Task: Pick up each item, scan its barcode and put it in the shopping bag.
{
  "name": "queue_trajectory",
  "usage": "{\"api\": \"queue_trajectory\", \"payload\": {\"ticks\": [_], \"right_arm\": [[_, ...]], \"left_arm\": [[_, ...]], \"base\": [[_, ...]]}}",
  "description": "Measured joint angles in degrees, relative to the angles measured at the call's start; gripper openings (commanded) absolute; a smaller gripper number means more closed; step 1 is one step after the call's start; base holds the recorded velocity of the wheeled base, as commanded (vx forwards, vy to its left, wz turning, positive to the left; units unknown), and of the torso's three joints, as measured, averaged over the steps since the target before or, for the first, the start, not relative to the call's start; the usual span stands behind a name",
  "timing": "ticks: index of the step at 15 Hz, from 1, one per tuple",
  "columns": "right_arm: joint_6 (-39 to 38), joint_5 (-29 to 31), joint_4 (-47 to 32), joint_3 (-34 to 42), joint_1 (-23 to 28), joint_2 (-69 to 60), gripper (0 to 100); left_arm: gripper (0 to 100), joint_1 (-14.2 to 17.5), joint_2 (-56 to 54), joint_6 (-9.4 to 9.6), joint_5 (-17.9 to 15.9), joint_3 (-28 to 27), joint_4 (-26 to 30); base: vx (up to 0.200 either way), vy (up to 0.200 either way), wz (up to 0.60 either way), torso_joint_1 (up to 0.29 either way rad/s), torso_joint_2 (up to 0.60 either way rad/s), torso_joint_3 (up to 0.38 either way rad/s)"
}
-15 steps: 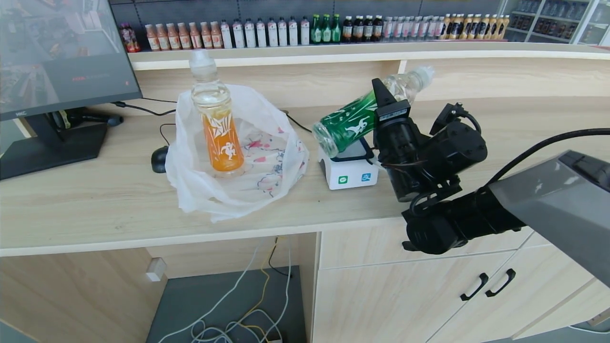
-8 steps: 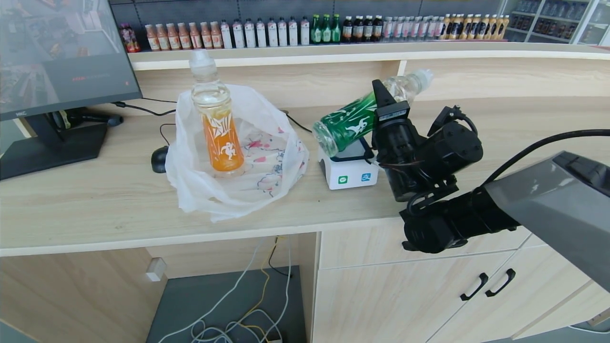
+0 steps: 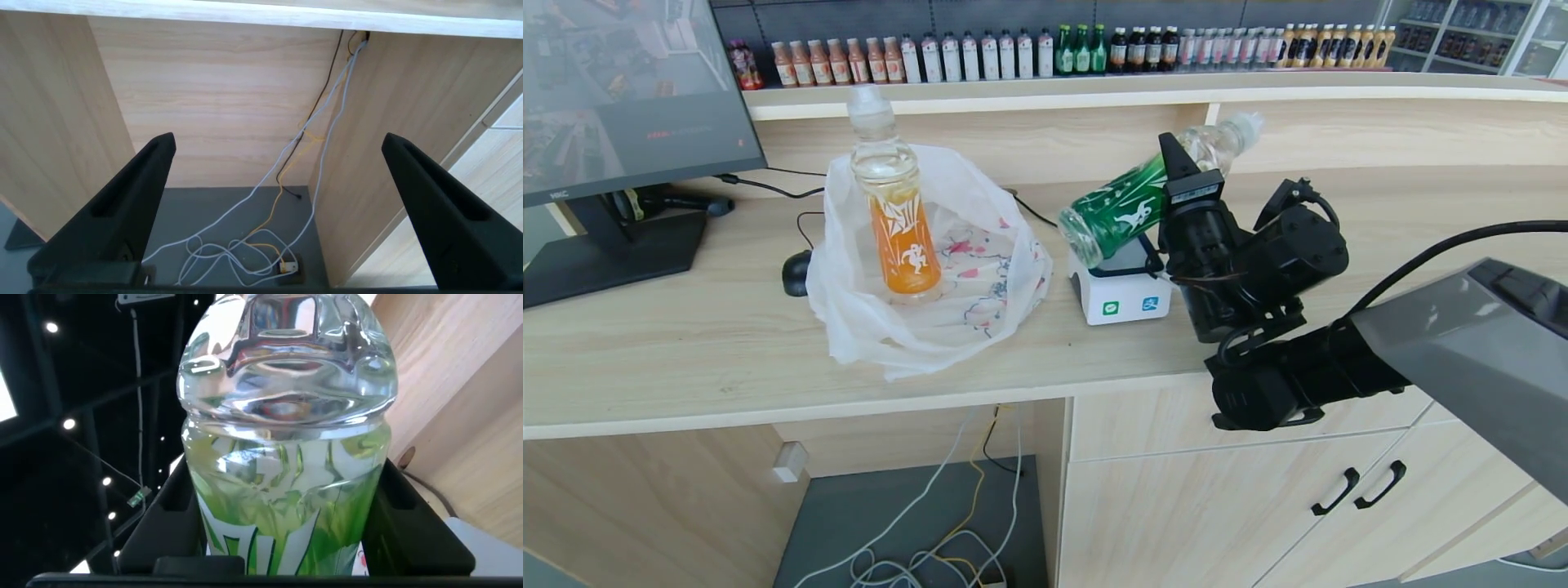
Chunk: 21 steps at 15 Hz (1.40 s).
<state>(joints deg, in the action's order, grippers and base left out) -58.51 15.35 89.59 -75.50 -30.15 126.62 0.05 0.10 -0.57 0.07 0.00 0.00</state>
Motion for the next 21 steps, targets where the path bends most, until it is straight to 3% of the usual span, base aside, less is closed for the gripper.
{"api": "queue_trajectory", "payload": {"ticks": [11, 18, 21], "right_arm": [[1.29, 0.38, 0.38, 0.44, -2.51, -1.35, 0], [8.70, -0.93, 0.35, 5.90, -4.94, -8.52, 0], [16.47, -3.39, 0.38, 8.28, -5.96, -12.62, 0]], "left_arm": [[100, 0.05, 0.00, -0.02, 0.00, 0.00, 0.00], [100, 0.00, 0.00, -0.02, 0.00, 0.00, 0.00], [100, 0.00, 0.00, -0.02, 0.00, 0.00, 0.00]], "base": [[0.000, 0.000, 0.00, 0.000, 0.00, 0.000], [0.000, 0.000, 0.00, 0.000, 0.00, 0.000], [0.000, 0.000, 0.00, 0.000, 0.00, 0.000]]}}
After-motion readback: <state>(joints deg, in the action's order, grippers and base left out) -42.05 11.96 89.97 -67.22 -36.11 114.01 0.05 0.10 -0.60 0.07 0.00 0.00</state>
